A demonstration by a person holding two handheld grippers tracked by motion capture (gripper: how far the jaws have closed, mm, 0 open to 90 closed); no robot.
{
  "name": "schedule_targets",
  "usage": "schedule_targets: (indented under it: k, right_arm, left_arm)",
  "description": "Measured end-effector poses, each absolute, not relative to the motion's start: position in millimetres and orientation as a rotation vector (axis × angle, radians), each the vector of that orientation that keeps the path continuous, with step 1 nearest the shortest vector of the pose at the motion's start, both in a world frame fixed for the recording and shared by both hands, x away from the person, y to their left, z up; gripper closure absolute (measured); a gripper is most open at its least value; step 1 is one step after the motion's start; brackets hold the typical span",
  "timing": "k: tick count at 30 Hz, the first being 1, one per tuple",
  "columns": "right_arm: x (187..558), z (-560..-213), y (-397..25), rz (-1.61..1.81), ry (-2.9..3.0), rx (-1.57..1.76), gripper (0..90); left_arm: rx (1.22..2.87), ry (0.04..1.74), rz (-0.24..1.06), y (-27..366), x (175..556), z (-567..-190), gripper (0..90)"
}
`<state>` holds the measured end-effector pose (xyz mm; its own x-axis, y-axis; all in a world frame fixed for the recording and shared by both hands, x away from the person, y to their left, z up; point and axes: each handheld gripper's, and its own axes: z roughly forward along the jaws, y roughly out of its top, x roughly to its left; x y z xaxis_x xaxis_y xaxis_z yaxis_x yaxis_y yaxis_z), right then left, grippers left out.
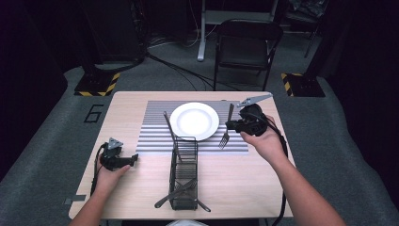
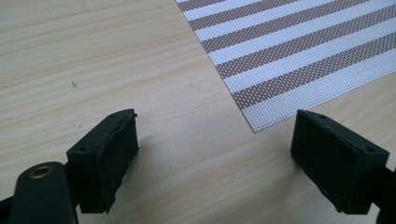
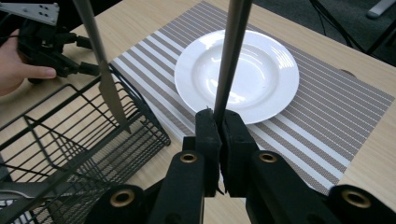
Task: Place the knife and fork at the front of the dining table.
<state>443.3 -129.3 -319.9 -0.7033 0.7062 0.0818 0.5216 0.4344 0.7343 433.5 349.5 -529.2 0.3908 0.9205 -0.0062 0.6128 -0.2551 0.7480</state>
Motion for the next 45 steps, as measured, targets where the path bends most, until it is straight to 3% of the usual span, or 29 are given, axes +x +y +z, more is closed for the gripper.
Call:
schedule_targets:
  k: [45]
  right_arm:
    - [498.4, -396.0, -128.9, 0.966, 2.436, 1.26, 87.7]
  left_arm:
    - [1.976, 1.308, 0.58, 349.4, 433.4, -529.2, 14.7]
